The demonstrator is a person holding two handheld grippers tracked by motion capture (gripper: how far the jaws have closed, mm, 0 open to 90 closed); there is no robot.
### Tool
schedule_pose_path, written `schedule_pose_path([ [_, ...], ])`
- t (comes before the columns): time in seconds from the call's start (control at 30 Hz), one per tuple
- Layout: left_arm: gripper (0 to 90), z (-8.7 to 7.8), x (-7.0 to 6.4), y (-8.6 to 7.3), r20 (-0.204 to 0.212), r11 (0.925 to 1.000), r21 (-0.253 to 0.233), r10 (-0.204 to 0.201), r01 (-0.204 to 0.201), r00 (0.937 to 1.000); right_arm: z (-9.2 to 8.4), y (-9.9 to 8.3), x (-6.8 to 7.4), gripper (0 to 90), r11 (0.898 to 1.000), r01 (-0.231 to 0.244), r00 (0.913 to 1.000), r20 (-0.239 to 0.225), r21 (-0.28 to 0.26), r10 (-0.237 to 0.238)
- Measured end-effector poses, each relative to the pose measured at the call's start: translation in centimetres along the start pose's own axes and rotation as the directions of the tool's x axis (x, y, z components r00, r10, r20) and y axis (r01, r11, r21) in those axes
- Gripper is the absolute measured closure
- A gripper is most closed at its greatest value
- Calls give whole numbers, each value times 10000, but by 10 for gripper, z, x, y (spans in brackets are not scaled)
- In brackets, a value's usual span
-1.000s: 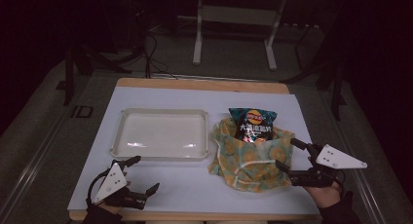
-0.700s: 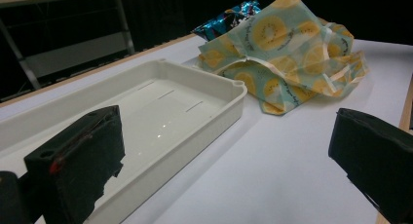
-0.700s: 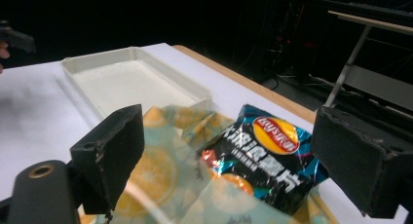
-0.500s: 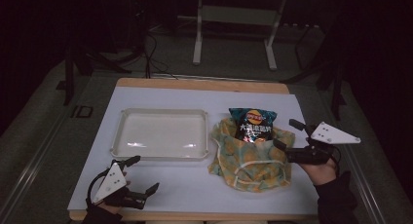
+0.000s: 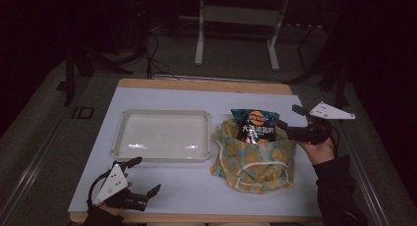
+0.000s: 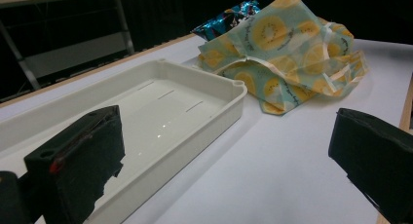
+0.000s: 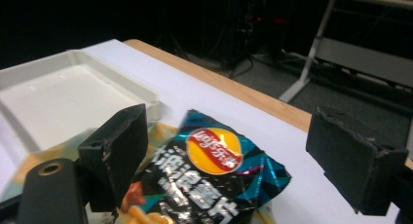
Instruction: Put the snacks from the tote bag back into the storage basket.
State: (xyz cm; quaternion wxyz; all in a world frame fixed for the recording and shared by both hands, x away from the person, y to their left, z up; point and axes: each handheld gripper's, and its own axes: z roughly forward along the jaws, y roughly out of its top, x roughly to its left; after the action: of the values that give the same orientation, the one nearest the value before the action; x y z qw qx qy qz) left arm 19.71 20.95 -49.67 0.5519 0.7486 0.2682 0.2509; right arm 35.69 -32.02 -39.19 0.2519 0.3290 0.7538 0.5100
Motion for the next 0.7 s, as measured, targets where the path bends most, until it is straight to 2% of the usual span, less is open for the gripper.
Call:
schedule_pose_path([
  [0.17,3,0,0,0,-7,10000,35,82,-82,10000,15,0,-12,175,9984,-352,9992,208,450,343],
  [0.27,3,1,-1,0,-4,9999,57,145,-145,9999,22,-2,-15,175,9968,-503,9985,266,623,487],
  [0.4,3,1,-1,0,-2,9998,61,177,-177,9998,37,-8,-20,175,9922,-777,9957,583,973,723],
  [0.57,3,1,-2,0,14,9998,60,176,-176,9998,50,-16,-26,175,9847,-1094,9928,642,1355,1015],
  [0.7,3,1,-2,0,4,9998,52,187,-187,9998,60,-23,-32,175,9765,-1422,9895,506,1617,1357],
])
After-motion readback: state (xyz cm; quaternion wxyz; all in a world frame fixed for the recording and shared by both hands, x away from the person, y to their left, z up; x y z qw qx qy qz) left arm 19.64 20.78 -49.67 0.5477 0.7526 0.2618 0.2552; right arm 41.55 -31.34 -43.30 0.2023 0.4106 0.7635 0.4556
